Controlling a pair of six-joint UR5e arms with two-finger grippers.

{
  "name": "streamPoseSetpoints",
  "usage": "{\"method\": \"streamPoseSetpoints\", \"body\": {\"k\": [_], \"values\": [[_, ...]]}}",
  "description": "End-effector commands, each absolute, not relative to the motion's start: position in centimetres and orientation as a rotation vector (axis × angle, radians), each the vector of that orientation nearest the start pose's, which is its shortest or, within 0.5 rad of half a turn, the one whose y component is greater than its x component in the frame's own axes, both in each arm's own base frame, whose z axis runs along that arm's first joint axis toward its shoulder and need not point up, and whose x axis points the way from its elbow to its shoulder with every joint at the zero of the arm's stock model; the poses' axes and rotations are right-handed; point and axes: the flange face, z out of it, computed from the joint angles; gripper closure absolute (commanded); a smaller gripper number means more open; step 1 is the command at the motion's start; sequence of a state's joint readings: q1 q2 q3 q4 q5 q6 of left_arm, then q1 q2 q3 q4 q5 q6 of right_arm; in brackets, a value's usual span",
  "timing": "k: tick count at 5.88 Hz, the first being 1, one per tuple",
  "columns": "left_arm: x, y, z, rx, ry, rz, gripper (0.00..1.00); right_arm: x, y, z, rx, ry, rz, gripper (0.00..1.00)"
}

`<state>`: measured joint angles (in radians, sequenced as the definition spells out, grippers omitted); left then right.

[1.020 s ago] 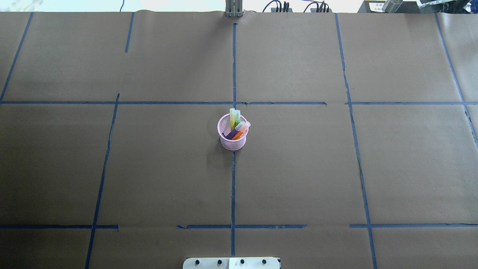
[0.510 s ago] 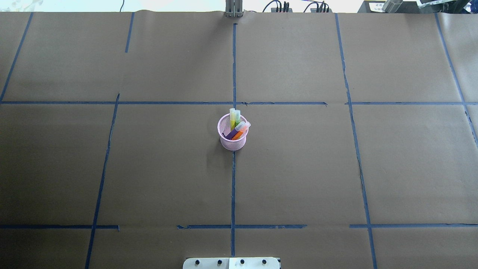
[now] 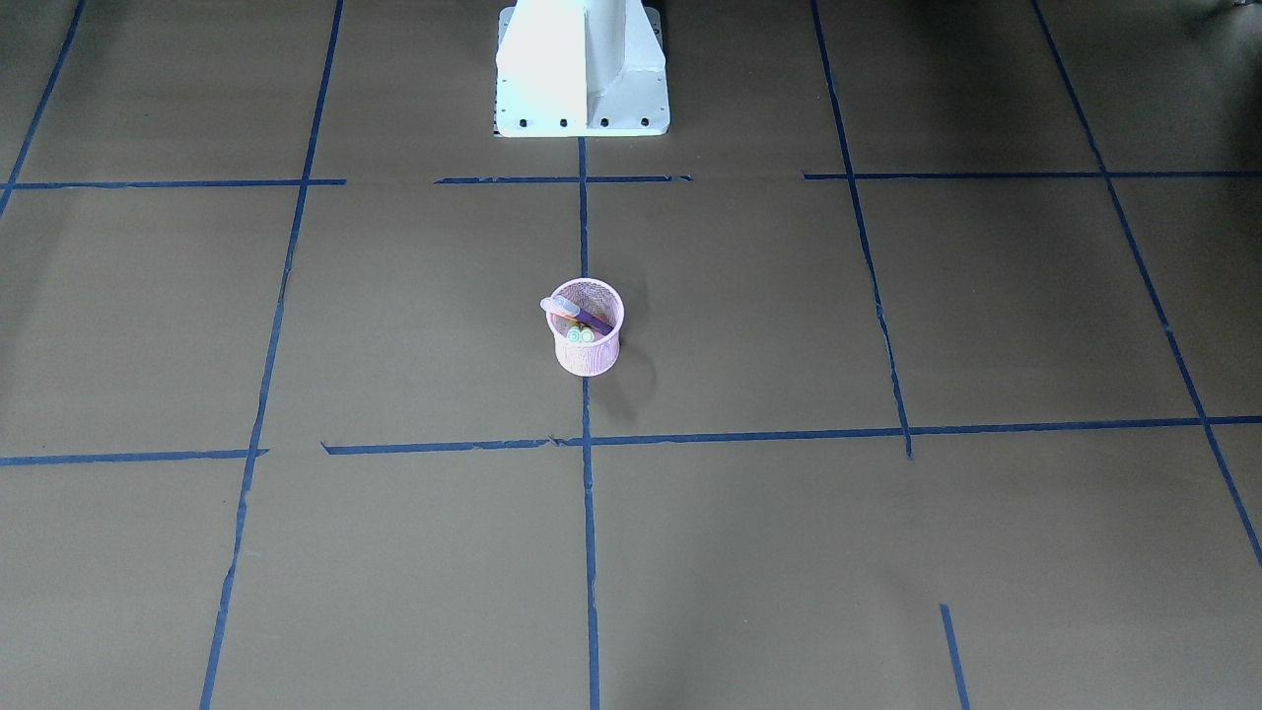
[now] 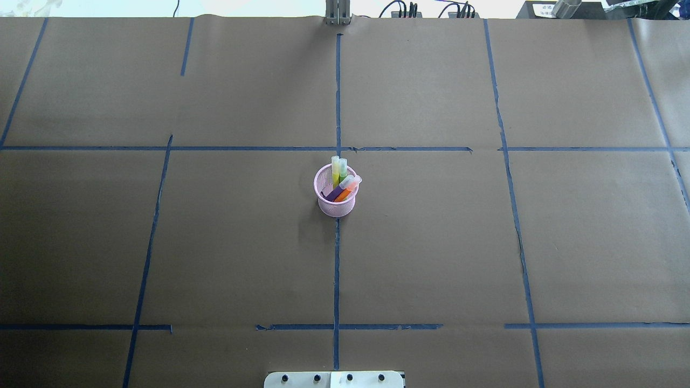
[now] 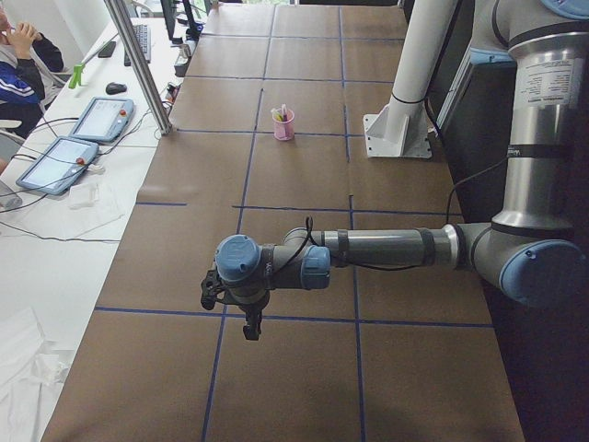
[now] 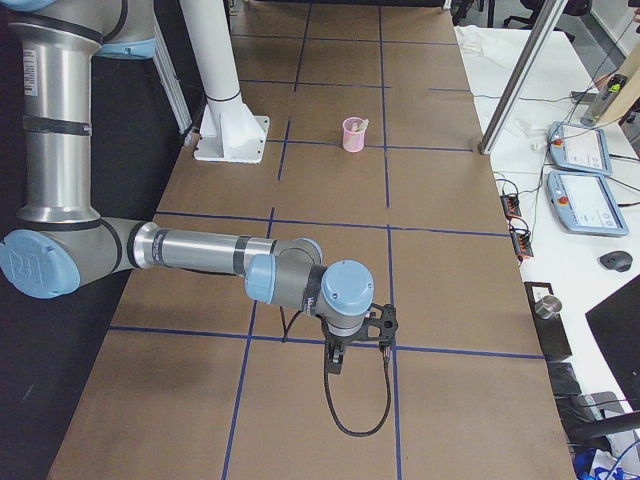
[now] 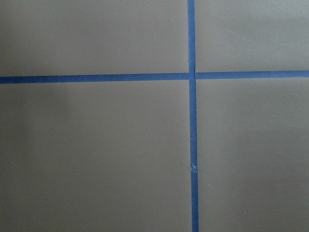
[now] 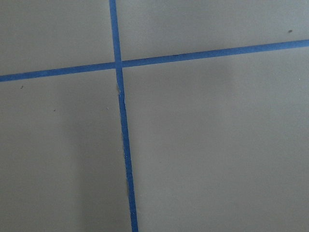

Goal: Collect pens into pen holder

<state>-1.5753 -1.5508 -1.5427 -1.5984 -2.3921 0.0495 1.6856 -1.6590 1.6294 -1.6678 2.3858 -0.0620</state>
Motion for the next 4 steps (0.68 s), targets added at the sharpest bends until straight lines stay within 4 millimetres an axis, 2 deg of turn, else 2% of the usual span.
{"method": "streamPoseSetpoints", "body": {"k": [1, 4], "values": [[-6.26, -48.13, 67.59, 0.004, 0.821, 0.035, 0.00, 11.23, -43.27, 67.99, -0.026, -0.813, 0.155, 0.00], [-6.26, -48.04, 67.68, 0.001, 0.821, 0.034, 0.00, 11.08, -43.44, 67.80, -0.025, -0.836, 0.192, 0.00]]}}
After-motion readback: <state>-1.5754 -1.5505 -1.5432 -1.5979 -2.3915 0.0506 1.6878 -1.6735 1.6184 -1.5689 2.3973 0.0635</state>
